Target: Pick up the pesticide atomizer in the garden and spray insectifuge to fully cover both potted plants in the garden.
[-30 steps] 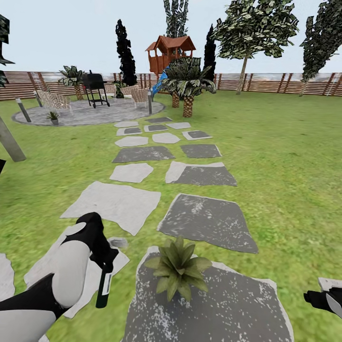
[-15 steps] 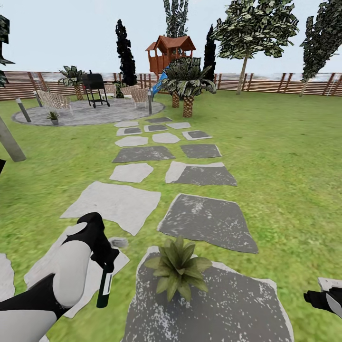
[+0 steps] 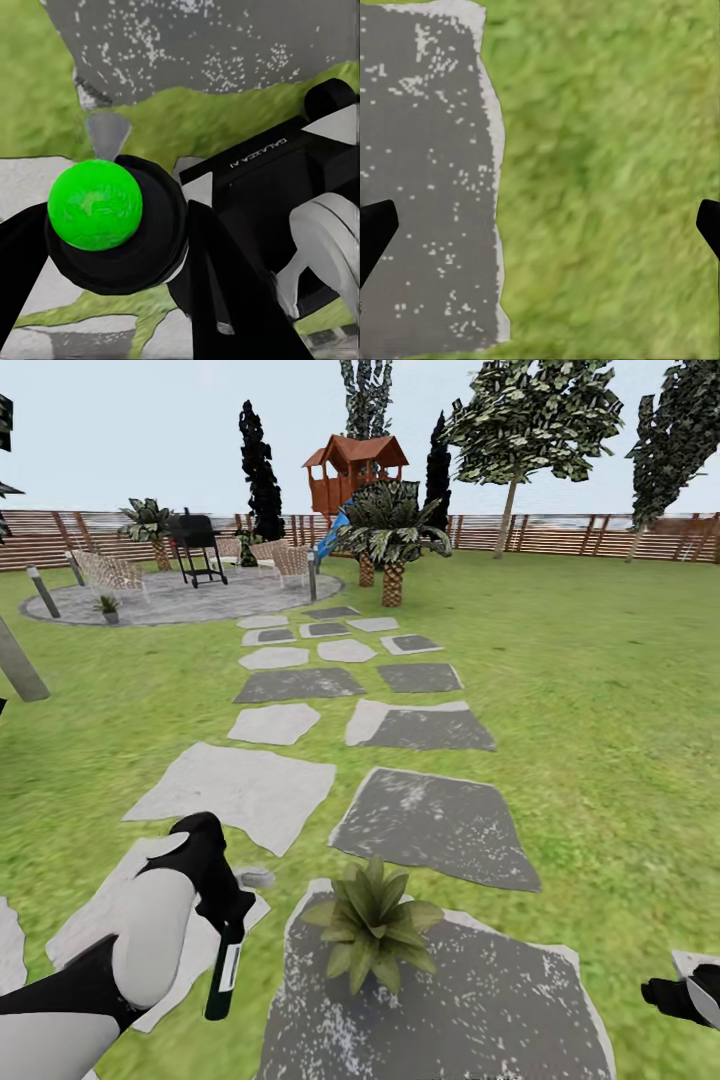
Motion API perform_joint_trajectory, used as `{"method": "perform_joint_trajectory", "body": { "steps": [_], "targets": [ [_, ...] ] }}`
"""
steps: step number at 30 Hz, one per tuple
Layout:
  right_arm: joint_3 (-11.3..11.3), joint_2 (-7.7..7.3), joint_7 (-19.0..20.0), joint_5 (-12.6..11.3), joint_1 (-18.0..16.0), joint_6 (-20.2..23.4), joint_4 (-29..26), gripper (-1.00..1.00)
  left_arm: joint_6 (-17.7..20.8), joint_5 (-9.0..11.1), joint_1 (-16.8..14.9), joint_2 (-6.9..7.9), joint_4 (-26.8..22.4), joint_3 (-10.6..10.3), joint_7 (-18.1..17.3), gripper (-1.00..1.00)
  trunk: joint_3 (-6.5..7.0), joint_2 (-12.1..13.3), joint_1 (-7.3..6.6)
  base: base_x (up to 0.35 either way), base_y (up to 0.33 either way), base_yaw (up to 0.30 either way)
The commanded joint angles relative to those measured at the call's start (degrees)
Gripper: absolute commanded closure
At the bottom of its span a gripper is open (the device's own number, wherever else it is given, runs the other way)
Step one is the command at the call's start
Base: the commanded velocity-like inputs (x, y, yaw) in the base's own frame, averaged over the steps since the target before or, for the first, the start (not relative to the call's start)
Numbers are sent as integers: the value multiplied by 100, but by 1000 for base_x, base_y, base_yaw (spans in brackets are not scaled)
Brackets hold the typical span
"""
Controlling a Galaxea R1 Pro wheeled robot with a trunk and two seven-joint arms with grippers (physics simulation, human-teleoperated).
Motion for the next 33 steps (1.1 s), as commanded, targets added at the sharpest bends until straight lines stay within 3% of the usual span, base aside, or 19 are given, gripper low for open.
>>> {"method": "perform_joint_trajectory", "body": {
  "steps": [1, 4, 14, 21, 29, 33],
  "targets": [
    [27, 1, 18, -58, -10, 82, 11, -100, 62, -64, -6, -8, 33, 41, -45, 100, -5, -3, -1, 0, 0, -220],
    [20, 1, 28, -58, -10, 320, 11, -100, 65, -76, -16, -5, 271, 39, -45, 100, -5, -3, -1, 0, 0, -245],
    [18, 5, 31, -64, -10, 368, 11, -100, 58, -87, -51, -12, 545, 31, -45, 100, -5, -3, -1, 13, 0, -68],
    [18, 7, 24, -67, -10, 369, 11, -100, 49, -87, -58, -9, 759, 30, -45, 100, -5, -3, -1, 230, 58, -43],
    [19, 7, 22, -67, -10, 371, 11, -100, 49, -87, -58, -7, 790, 30, -45, 100, -5, -3, -1, 272, 174, -255],
    [18, 7, 22, -66, -10, 370, 11, -100, 48, -87, -58, -5, 1082, 30, -45, 100, -5, -3, -1, 123, 142, -206]
  ]
}}
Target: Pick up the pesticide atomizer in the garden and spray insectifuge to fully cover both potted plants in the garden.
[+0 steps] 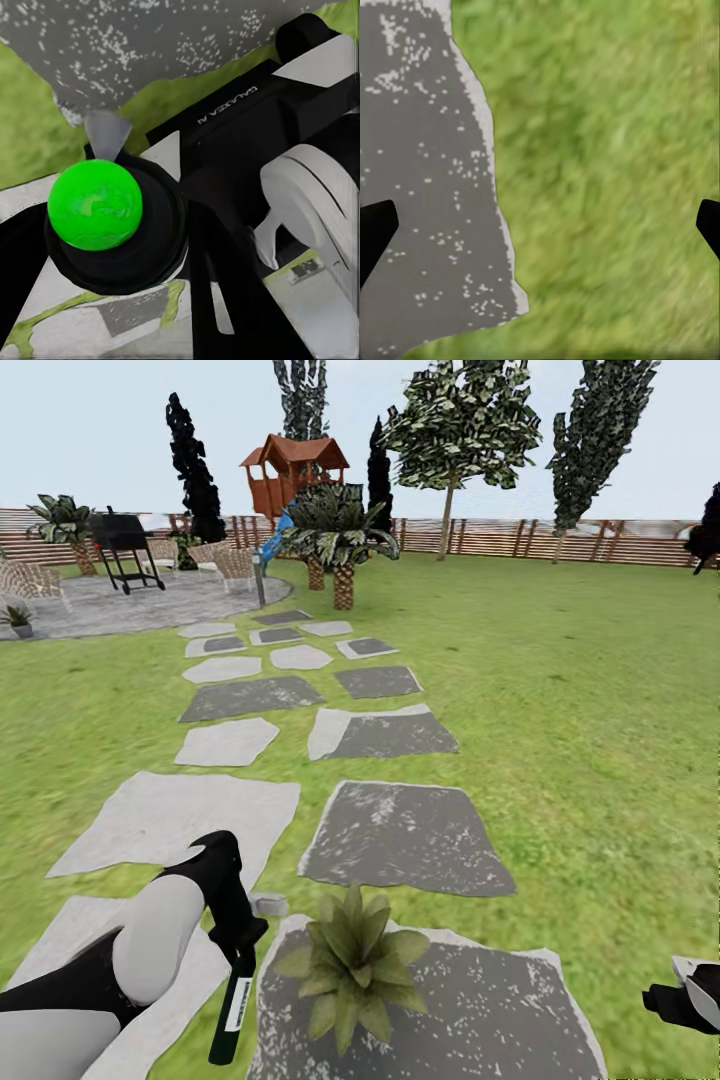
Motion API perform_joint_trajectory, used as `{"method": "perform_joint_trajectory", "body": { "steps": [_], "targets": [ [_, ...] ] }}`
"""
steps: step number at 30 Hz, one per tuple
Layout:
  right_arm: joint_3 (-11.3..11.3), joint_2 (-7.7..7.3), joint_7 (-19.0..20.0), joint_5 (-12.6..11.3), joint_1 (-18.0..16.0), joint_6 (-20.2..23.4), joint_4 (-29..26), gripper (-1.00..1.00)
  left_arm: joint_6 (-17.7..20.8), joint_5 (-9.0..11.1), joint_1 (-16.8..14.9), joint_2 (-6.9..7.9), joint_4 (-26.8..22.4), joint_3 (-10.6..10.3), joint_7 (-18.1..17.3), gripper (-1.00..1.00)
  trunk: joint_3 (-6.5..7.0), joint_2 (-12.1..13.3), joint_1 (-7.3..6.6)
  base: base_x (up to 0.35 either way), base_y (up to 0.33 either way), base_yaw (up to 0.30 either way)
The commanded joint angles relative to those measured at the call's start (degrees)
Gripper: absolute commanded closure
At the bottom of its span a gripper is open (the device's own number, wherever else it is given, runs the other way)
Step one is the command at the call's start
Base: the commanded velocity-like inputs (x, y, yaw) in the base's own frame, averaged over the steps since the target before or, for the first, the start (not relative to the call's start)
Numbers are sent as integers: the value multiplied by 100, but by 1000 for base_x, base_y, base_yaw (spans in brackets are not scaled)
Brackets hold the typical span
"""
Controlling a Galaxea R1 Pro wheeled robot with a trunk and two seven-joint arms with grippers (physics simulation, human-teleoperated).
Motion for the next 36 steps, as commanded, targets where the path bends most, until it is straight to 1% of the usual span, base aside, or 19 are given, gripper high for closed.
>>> {"method": "perform_joint_trajectory", "body": {
  "steps": [1, 7, 9, 14, 19, 27, 36],
  "targets": [
    [26, -1, 14, -59, -9, 8, 11, -100, 61, -66, -3, -4, 84, 35, -46, 100, -5, -3, 0, 34, 43, -61],
    [26, -1, 14, -58, -9, 5, 11, -100, 61, -70, -3, 5, 325, 42, -46, 100, -5, -3, 0, 11, 14, -20],
    [28, -1, 14, -59, -9, 5, 11, -100, 61, -70, -3, 6, 338, 42, -46, 100, -5, -3, 0, 1, 1, -16],
    [34, -1, 14, -51, -9, 6, 11, -100, 62, -73, 9, 20, 356, 39, -46, 100, -5, -3, 0, 0, 0, -227],
    [35, -1, 21, -52, -9, 8, 11, -100, 68, -70, 22, 23, 638, 40, -46, 100, -5, -3, 0, 0, 0, -178],
    [35, -1, 23, -51, -9, 5, 11, -100, 74, -70, 48, 45, 835, 44, -46, 100, -5, -3, 0, 0, 0, -20],
    [35, 0, 28, -51, -9, 9, 11, -100, 95, -69, 50, 51, 848, 44, -46, 100, -5, -3, 0, 0, 0, -10]
  ]
}}
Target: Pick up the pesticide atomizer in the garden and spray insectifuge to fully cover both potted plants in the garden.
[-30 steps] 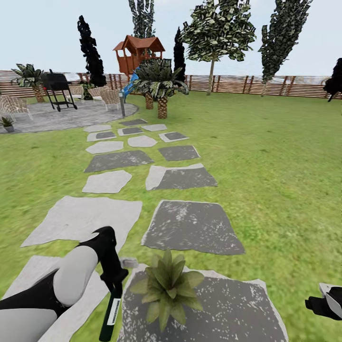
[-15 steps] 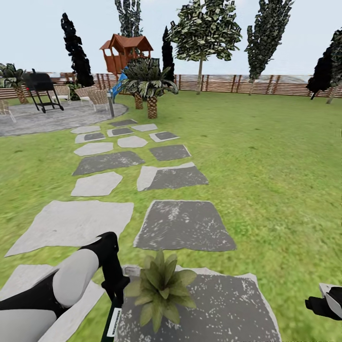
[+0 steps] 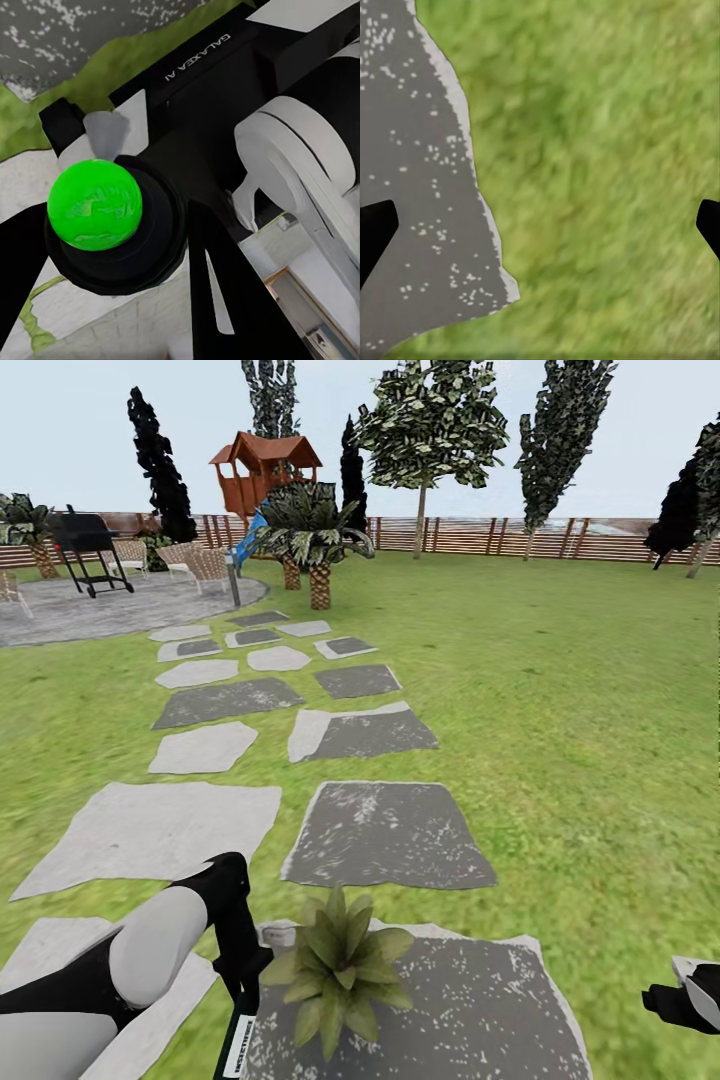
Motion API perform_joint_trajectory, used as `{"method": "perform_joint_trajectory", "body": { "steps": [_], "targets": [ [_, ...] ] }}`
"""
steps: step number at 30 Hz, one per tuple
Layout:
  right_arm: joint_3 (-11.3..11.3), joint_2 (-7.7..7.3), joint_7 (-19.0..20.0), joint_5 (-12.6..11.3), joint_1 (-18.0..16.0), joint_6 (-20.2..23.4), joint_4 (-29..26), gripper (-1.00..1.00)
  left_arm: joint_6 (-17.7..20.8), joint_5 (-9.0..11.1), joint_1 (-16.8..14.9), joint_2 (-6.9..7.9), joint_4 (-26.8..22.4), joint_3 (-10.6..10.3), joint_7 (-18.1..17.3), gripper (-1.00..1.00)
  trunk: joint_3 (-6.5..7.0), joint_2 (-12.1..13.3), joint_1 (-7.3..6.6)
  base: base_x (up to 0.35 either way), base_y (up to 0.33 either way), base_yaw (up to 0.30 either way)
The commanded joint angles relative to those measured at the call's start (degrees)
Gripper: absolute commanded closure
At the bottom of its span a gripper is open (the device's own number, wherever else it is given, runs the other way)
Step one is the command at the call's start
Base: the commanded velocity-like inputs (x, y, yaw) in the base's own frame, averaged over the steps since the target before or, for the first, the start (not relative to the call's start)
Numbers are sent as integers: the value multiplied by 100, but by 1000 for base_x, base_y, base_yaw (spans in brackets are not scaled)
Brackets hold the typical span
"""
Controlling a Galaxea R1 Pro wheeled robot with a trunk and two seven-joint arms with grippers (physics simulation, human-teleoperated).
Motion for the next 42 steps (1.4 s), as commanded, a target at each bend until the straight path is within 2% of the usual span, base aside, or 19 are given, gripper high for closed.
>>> {"method": "perform_joint_trajectory", "body": {
  "steps": [1, 7, 10, 32, 42],
  "targets": [
    [27, 1, 13, -58, -8, 6, 10, -100, 60, -60, -2, -4, -10, 30, -50, 100, -5, -2, -1, 6, 6, -32],
    [29, 199, 25, -12, -8, 4, 10, -100, 61, -61, -2, 3, -10, 30, -50, 100, -5, -2, -1, 117, 104, -7],
    [28, 218, 26, -7, -8, 2, 10, -100, 61, -61, -2, 4, -10, 30, -50, 100, -5, -2, -1, 48, 42, -1],
    [19, 225, 26, -48, -8, 10, 18, -100, 61, -61, -2, 4, -2, 30, -50, 100, -4, -2, -1, 2, 1, -1],
    [19, 225, 24, -51, -8, 19, 22, -100, 61, -61, -2, 4, -1, 30, -50, 100, 28, -2, -1, 50, 47, -186]
  ]
}}
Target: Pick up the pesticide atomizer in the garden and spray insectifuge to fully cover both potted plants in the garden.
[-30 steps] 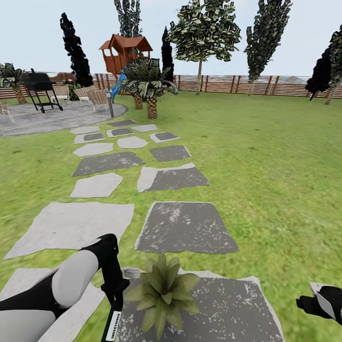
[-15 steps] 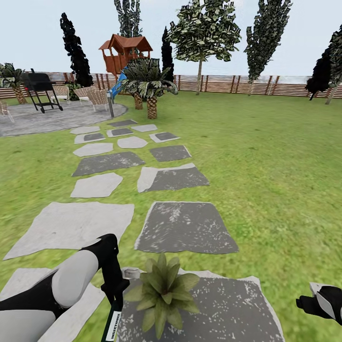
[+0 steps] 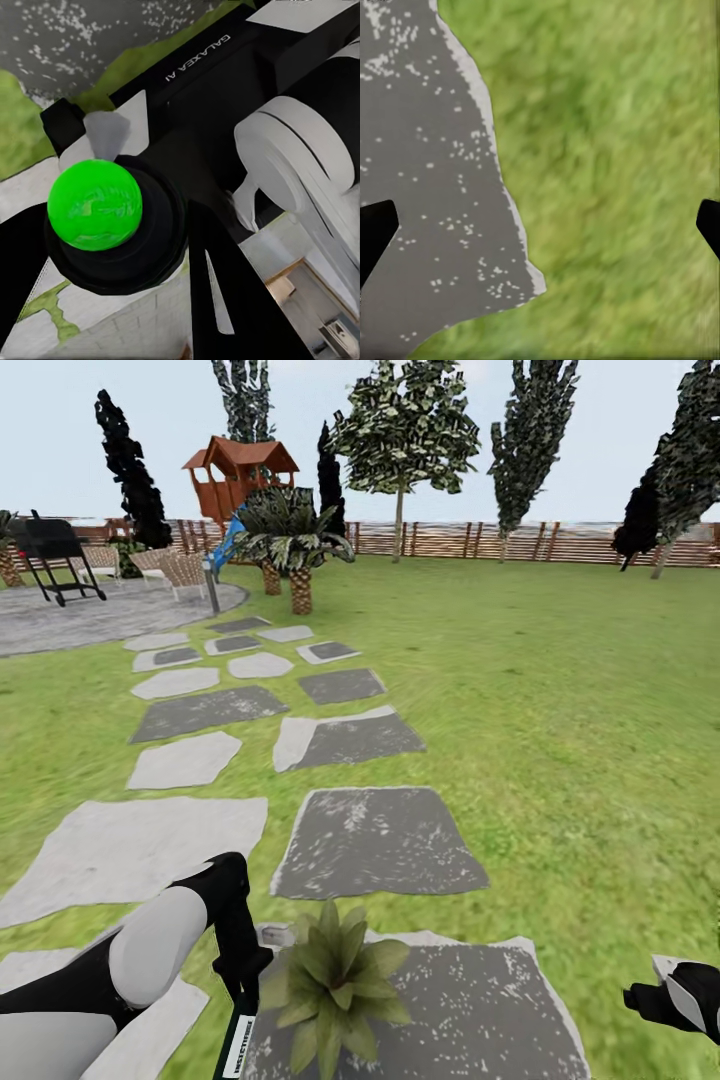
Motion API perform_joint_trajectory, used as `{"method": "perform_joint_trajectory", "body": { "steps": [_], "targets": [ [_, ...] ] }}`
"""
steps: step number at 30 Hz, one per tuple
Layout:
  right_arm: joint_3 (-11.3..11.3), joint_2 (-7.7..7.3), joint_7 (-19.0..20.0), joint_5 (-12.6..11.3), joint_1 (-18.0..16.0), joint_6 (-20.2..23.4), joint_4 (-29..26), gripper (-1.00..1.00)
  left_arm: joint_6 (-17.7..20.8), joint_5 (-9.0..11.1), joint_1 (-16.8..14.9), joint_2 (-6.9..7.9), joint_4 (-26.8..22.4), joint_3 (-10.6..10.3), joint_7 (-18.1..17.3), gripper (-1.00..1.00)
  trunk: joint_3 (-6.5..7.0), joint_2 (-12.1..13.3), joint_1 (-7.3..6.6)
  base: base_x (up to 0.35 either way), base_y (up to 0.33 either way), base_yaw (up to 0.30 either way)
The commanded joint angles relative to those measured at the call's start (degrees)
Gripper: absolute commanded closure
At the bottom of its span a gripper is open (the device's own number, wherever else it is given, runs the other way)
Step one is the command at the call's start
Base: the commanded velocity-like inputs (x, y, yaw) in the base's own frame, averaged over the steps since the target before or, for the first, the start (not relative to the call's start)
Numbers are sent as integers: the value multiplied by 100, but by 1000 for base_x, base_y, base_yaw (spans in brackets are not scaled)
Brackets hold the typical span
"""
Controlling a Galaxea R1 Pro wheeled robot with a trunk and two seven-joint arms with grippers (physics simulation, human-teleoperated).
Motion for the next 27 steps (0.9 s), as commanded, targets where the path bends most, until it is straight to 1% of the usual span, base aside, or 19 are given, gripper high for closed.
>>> {"method": "perform_joint_trajectory", "body": {
  "steps": [1, 6, 8, 9, 10, 11, 18, 24, 27],
  "targets": [
    [26, -1, 14, -56, -10, 6, 11, -100, 60, -60, -1, -4, -10, 30, -50, 100, -1, -2, 1, 122, 111, -213],
    [28, -1, 12, -58, -10, 6, 11, -100, 60, -60, -1, 6, -10, 30, -50, 100, 6, -2, 1, 34, 31, -67],
    [27, -1, 11, -58, -10, 6, 13, -100, 60, -60, -1, 47, -10, 30, -50, 100, 2, -2, 1, 5, 4, -9],
    [27, -1, 14, -58, -10, 6, 14, -100, 60, -60, -1, 111, -10, 30, -50, 100, -4, -2, 1, 2, 2, -3],
    [27, -1, 14, -57, -10, 6, 13, -100, 60, -60, -1, 129, -10, 30, -50, 100, -11, -2, 1, 1, 1, -3],
    [26, -1, 15, -59, -10, 6, 13, -100, 60, -60, -1, 180, -10, 30, -50, 100, -19, -2, 1, 1, 1, -1],
    [27, -1, 16, -56, -10, 6, 11, -100, 45, -60, -1, 330, -10, 30, -50, 100, -79, -2, 1, 0, 0, 0],
    [35, -1, 16, -55, -10, 6, 14, -100, 50, -60, -1, 349, -10, 30, -50, 100, -132, -2, 1, 0, 0, 0],
    [35, -1, 16, -55, -10, 4, 13, -100, 55, -60, -1, 349, -12, 30, -50, 100, -212, -123, 67, 0, 0, 0]
  ]
}}
